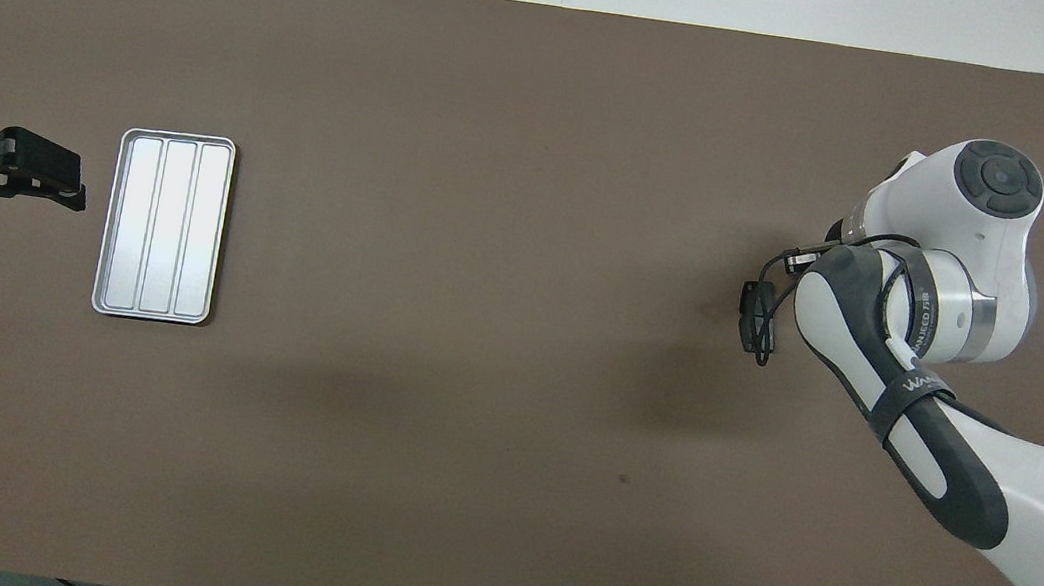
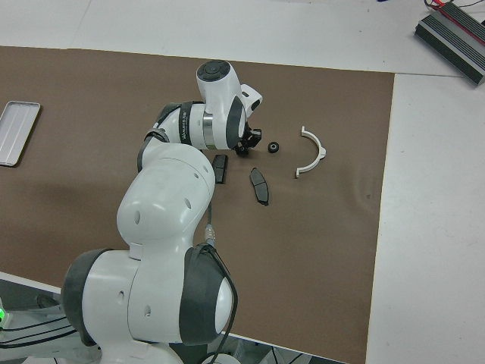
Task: Place bearing gear from tray to pile
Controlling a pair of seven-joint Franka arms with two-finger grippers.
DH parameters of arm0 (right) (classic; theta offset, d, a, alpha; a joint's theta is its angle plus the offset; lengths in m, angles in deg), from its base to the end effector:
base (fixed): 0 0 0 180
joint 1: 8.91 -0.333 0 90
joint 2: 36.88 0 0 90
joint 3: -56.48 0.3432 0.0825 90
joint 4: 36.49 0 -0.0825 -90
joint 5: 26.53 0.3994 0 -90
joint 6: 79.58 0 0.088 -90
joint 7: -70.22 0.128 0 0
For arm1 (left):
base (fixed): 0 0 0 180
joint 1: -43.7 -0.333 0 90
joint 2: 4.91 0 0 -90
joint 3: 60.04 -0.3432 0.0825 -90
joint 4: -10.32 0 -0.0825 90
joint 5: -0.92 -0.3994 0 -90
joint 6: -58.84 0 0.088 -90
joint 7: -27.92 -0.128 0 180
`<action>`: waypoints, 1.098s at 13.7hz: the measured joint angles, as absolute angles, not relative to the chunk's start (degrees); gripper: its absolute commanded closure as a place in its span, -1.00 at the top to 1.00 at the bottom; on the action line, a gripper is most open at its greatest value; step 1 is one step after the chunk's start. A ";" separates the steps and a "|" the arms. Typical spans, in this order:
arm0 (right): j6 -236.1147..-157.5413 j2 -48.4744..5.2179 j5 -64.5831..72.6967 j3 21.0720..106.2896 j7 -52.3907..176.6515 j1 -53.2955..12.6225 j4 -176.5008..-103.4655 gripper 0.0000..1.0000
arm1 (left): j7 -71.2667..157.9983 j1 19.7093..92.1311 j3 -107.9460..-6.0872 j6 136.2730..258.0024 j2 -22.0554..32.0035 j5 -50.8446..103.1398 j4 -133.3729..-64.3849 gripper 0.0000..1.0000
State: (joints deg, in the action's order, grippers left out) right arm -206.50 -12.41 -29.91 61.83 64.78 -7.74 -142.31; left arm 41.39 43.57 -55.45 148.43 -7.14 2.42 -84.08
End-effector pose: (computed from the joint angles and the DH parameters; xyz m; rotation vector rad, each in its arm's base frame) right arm 0.6544 0.0413 0.2840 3.1184 0.3088 -0.0886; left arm 0.5515 -0.0472 0.6146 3.1152 0.2463 -0.0753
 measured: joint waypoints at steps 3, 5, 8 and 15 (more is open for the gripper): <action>-206.56 -12.43 -29.91 61.83 64.78 -7.74 -142.74 0.55 | 41.39 43.57 -55.45 148.43 -7.14 2.42 -84.08 1.00; -206.58 -12.43 -29.91 61.84 64.78 -7.74 -142.96 0.55 | 41.39 43.57 -55.45 148.43 -7.14 2.42 -84.08 1.00; -206.82 -12.57 -29.91 61.84 64.78 -7.74 -142.78 0.58 | 41.39 43.57 -55.45 148.43 -7.14 2.42 -84.08 1.00; -203.55 -14.08 -29.91 61.73 65.24 -7.71 -137.21 0.97 | 41.39 43.57 -55.45 148.43 -7.14 2.42 -84.08 1.00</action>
